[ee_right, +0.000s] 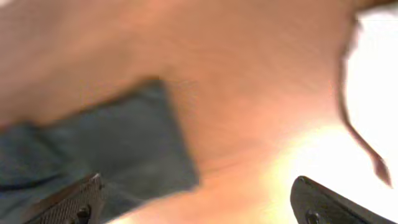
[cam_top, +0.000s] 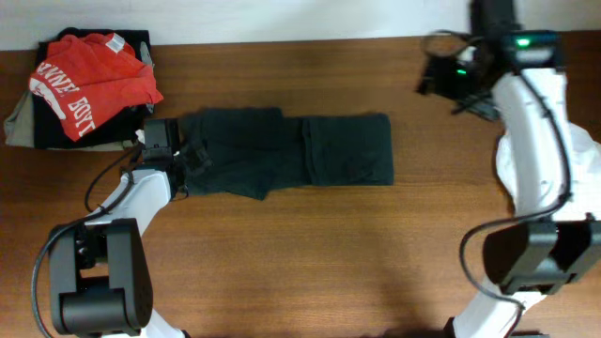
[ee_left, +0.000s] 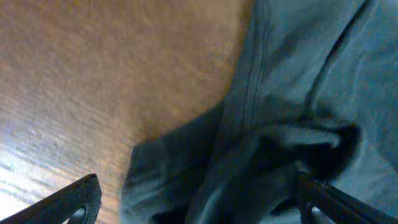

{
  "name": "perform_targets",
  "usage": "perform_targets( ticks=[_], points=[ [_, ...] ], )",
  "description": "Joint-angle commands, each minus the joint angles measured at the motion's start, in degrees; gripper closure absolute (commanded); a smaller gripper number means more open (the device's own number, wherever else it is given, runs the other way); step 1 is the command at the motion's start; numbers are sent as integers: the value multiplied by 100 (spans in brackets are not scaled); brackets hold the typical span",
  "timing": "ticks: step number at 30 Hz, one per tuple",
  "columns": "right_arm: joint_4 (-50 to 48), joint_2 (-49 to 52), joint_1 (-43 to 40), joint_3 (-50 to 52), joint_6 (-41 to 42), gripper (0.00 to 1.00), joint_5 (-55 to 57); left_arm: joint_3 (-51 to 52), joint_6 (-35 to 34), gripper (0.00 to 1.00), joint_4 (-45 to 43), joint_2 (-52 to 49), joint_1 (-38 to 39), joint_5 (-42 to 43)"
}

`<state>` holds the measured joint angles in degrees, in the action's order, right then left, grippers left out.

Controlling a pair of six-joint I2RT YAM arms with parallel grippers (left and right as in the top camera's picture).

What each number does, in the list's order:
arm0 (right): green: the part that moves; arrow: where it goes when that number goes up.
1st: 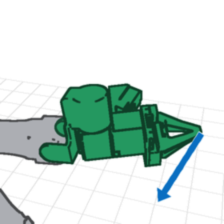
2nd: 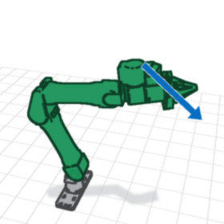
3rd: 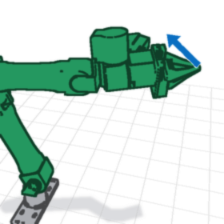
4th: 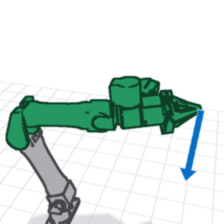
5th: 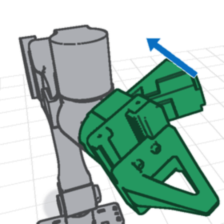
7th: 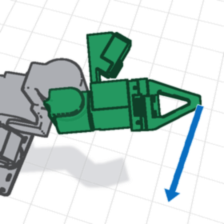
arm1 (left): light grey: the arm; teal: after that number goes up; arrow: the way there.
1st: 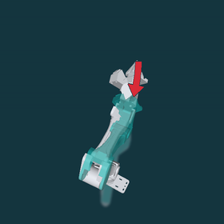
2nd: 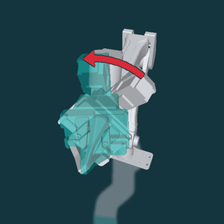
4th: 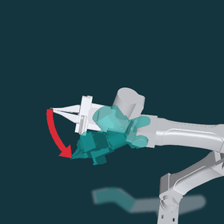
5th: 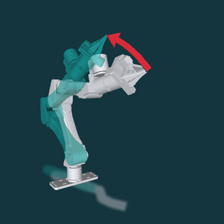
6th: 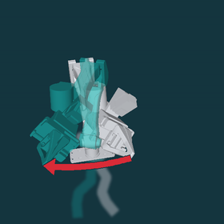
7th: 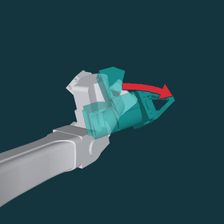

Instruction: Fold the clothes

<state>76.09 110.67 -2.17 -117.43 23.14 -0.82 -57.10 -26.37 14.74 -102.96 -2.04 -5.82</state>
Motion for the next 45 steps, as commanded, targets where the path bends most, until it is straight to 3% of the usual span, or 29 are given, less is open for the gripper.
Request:
perform_targets(
  ticks=[1, 3, 7, 9, 11, 13, 15, 18, 21, 23, 25, 35, 36, 37, 39, 41, 42, 45],
  points=[
    [131, 168, -1012, 103, -37, 1, 153, -48, 37, 1, 378, 120, -35, 66],
    [125, 168, -1602, 103, -37, 1, 153, -48, 326, 1, 739, 120, -35, 94],
    [125, 168, -1851, 103, -37, 1, 153, -192, 988, 1, 876, 120, -133, 326],
    [125, 168, -1849, 103, -37, 1, 153, -640, 1554, 1, 1209, 120, -601, 1467],
    [125, 168, -1849, 103, -37, 1, 153, -999, 1779, 1, 1449, 120, -1377, 1873],
    [125, 168, -1849, 103, -37, 1, 153, -1025, 2323, 1, 1423, 92, -1886, 2898],
    [125, 168, -1849, 103, -37, 1, 153, -1025, 2732, 1, 1353, -129, -1886, 3595],
    [125, 168, -1847, 103, -37, 1, 153, -1488, 2730, 1, 1259, -944, -1696, 4789],
    [125, 168, -1849, 103, -37, 1, 153, -2586, 2900, 1, 1882, -1810, -1257, 4756],
    [125, 168, -1849, 103, -37, 1, 153, -3071, 2900, 1, 2103, -2179, -990, 4026],
    [125, 168, -1849, 103, -37, 1, 153, -3086, 2903, 1, 2315, -2306, -946, 3556],
    [125, 168, -1849, 103, -37, 1, 153, -3086, 3080, 1, 2822, -2927, -378, 3532],
    [125, 168, -1849, 103, -37, 1, 153, -3086, 3077, 7, 2903, -2927, -337, 3488],
    [125, 168, -1849, 103, -37, 1, 153, -3086, 3071, 36, 2903, -2927, -330, 3198],
    [125, 168, -1849, 103, -37, 1, 153, -3086, 2898, 61, 2903, -2927, -332, 2592],
    [125, 168, -1849, 103, -37, 1, 153, -3086, 2699, 95, 2907, -2924, -337, 2063],
    [125, 168, -1849, 103, -37, 1, 153, -3091, 2522, 99, 2909, -2924, -337, 1808],
    [125, 168, -1849, 103, -37, 1, 153, -3556, 2439, 99, 3484, -2924, -337, 782]
  ],
)
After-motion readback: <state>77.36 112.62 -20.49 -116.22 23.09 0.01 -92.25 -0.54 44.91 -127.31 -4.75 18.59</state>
